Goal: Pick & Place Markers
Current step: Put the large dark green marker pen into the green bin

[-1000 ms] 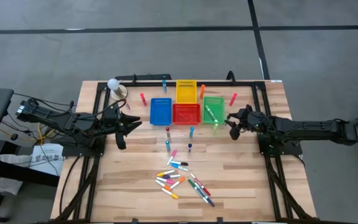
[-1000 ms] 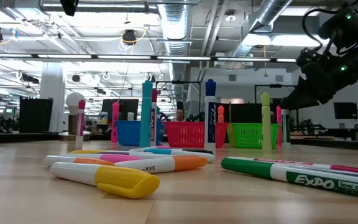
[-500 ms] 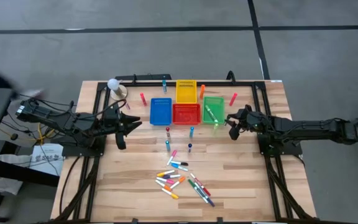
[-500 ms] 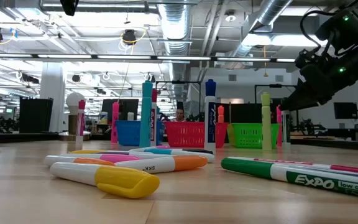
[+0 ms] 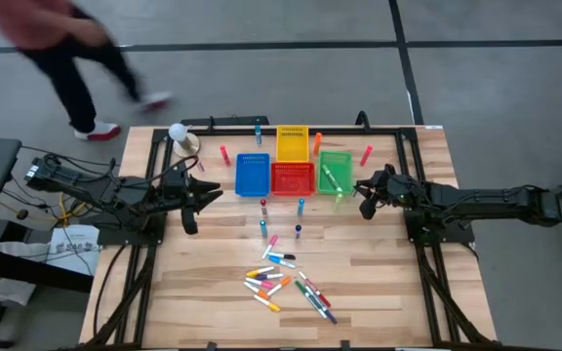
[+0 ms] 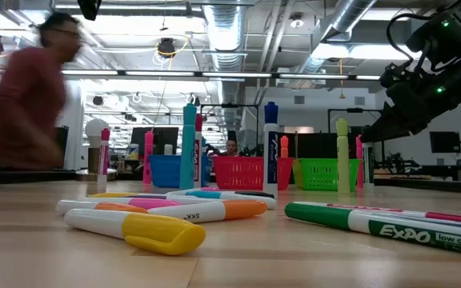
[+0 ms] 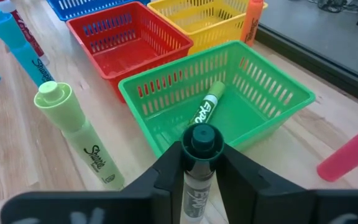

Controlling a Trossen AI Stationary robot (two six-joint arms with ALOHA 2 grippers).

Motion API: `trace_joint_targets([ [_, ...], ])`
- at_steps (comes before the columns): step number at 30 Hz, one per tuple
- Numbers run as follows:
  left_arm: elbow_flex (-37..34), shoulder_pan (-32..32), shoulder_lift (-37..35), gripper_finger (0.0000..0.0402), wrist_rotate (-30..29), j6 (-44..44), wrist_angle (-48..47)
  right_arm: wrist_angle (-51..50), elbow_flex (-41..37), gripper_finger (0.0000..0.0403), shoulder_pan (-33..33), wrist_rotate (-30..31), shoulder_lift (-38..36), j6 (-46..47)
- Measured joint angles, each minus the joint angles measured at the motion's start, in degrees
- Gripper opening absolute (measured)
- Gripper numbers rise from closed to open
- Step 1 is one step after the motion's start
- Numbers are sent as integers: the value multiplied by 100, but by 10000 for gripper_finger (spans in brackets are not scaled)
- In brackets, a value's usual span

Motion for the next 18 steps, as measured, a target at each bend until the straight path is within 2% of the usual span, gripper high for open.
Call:
trace_joint_targets([
  [12, 0, -4, 1, 91, 0, -2, 0, -7, 2, 69, 0, 0, -15, 0],
  [18, 0, -4, 1, 91, 0, -1, 0, -293, 280, 68, 0, 10, -15, -52],
])
